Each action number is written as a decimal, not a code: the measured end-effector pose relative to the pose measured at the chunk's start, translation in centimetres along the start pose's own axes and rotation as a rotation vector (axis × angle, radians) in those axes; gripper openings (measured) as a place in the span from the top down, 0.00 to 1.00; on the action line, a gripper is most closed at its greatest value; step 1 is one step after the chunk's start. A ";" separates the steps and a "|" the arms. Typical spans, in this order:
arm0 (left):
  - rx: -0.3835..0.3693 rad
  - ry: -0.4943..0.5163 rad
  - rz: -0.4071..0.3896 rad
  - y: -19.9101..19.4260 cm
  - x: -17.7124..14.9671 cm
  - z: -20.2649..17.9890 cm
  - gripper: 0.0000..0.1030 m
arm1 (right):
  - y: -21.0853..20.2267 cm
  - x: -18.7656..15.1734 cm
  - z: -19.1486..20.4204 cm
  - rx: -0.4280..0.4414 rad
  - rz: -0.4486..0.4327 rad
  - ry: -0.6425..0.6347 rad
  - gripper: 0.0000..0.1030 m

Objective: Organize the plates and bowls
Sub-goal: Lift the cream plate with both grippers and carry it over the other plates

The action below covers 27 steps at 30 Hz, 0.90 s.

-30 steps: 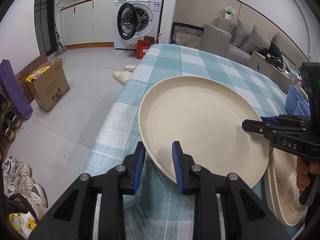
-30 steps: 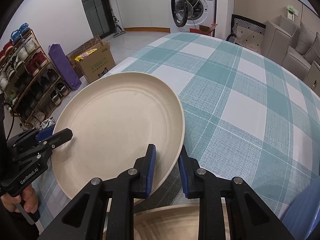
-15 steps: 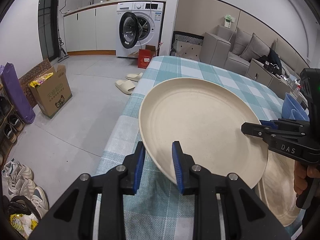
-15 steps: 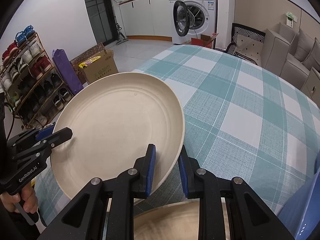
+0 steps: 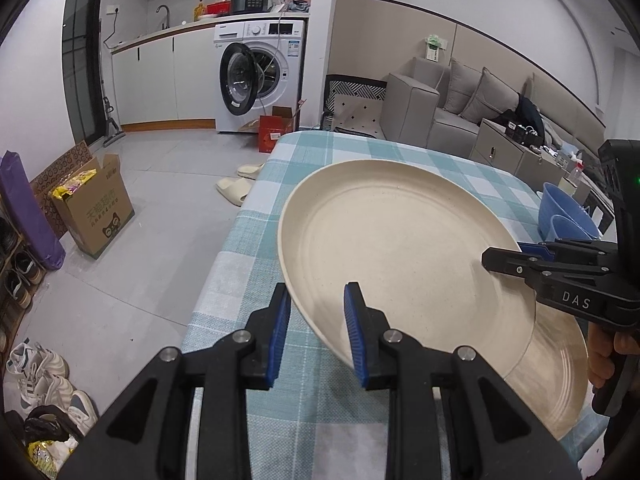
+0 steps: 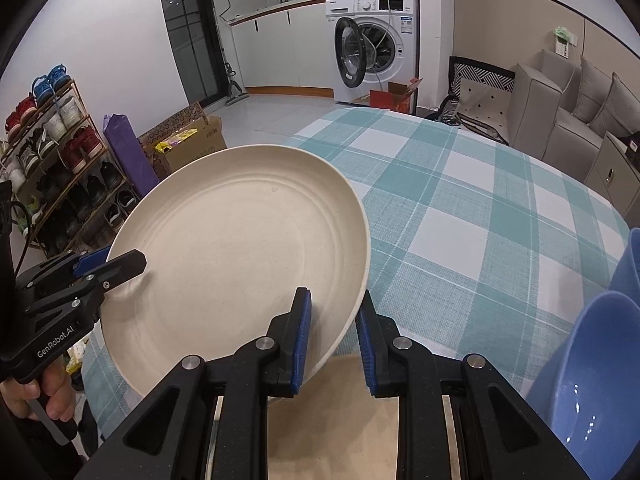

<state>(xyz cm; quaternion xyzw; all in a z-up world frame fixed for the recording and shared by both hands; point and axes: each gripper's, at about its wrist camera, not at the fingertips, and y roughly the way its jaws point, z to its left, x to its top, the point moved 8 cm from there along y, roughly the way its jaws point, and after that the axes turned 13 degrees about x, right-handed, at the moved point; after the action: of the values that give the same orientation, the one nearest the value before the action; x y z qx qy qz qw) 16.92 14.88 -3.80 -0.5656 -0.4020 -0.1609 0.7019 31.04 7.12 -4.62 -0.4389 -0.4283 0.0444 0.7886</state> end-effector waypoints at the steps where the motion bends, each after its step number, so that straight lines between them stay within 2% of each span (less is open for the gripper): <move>1: -0.003 0.003 -0.002 -0.2 0.1 -0.2 0.75 | -0.4 -0.1 -0.1 -0.005 -0.006 0.000 0.78; 27: -0.127 0.121 -0.020 -4.3 -0.8 -6.9 0.75 | -9.7 -6.3 -1.6 -0.102 -0.082 0.077 0.78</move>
<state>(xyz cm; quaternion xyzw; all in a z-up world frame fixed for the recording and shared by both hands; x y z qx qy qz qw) 16.12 6.94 -1.76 -0.5941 -0.3536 -0.2268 0.6859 25.27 -2.64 -1.91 -0.4619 -0.4167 -0.0266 0.7825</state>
